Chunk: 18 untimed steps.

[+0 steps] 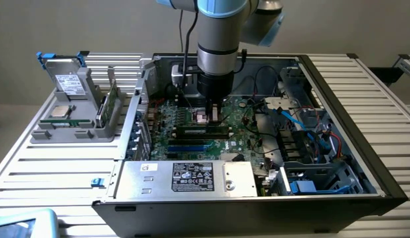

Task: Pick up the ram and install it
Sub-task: 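Insert the ram into the slot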

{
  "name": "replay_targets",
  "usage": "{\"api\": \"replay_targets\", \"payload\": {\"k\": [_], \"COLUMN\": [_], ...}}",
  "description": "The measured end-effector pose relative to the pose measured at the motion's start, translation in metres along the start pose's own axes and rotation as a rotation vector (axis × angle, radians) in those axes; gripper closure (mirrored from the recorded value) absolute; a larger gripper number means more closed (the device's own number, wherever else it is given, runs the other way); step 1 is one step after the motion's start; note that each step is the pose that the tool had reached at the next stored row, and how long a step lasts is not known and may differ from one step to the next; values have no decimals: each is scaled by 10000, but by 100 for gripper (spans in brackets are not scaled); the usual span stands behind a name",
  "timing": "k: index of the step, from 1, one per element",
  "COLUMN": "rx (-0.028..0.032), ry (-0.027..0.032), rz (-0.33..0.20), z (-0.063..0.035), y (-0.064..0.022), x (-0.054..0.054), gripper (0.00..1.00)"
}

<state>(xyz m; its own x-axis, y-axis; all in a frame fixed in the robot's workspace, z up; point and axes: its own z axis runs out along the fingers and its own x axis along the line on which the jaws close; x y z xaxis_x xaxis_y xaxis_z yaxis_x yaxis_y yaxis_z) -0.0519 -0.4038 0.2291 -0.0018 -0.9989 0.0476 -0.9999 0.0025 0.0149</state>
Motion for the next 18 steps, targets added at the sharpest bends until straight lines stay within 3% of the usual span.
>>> {"api": "replay_targets", "payload": {"k": [10,18], "rx": [22,87], "ry": [2,0], "rz": [1,12], "z": [-20,-8], "y": [-1,6], "x": [11,11], "gripper": [87,87]}}
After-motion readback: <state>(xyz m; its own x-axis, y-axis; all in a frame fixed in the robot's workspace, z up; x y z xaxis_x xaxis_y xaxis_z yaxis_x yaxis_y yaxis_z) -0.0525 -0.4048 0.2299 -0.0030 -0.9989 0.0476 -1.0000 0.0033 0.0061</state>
